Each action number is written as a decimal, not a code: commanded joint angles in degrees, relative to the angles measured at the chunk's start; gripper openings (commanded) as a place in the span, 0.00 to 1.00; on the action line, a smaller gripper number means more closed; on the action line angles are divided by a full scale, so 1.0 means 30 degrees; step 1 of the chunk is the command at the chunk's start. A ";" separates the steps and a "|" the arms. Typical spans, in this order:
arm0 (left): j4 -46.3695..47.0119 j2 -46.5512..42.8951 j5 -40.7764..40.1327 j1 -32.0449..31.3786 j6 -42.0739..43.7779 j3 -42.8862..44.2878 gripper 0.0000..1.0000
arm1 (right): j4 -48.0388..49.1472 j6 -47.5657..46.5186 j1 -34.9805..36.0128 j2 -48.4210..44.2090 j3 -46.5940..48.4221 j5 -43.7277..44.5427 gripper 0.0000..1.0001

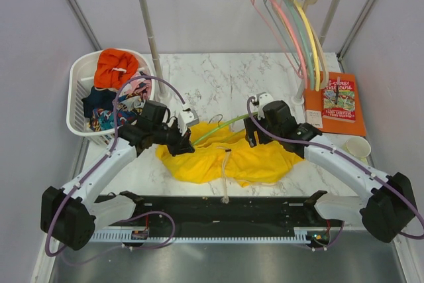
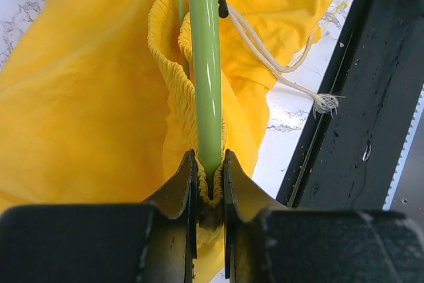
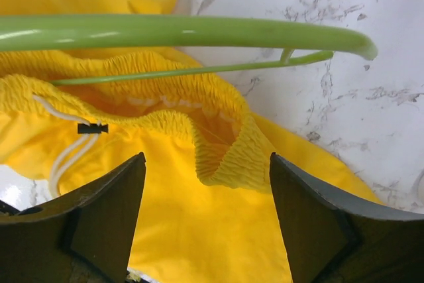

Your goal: Place the shorts on the hanger

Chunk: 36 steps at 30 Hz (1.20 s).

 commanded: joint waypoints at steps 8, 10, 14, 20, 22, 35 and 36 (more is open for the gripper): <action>0.1012 -0.0734 0.0620 0.0120 -0.0704 0.0249 0.02 | 0.2097 0.0220 -0.0015 0.2003 -0.0342 0.2393 0.72; 0.1012 -0.0792 0.0620 0.0091 -0.0821 0.0250 0.02 | 0.1863 -0.0188 0.0014 0.2417 -0.0371 0.2865 0.68; 0.0983 -0.0939 0.0474 0.0120 -0.0705 0.0045 0.02 | 0.1540 -0.0834 0.0014 0.2537 -0.0634 0.3743 0.62; -0.0652 -0.1378 0.0268 0.0237 0.0961 0.0044 0.02 | 0.0751 -0.2061 -0.1036 0.1190 -0.0460 0.3511 0.24; -0.1008 -0.1495 0.0443 0.0412 0.1228 0.0074 0.02 | 0.0603 -0.2531 -0.1652 0.0868 -0.0313 0.2694 0.22; -0.0776 -0.1525 0.0942 0.0413 0.1171 0.0073 0.02 | 0.0603 -0.0953 -0.2593 0.1537 0.0332 -0.1822 0.62; -0.0775 -0.1525 0.0942 0.0413 0.1142 0.0045 0.02 | 0.0515 -0.0981 -0.2593 0.1801 0.0303 -0.1792 0.61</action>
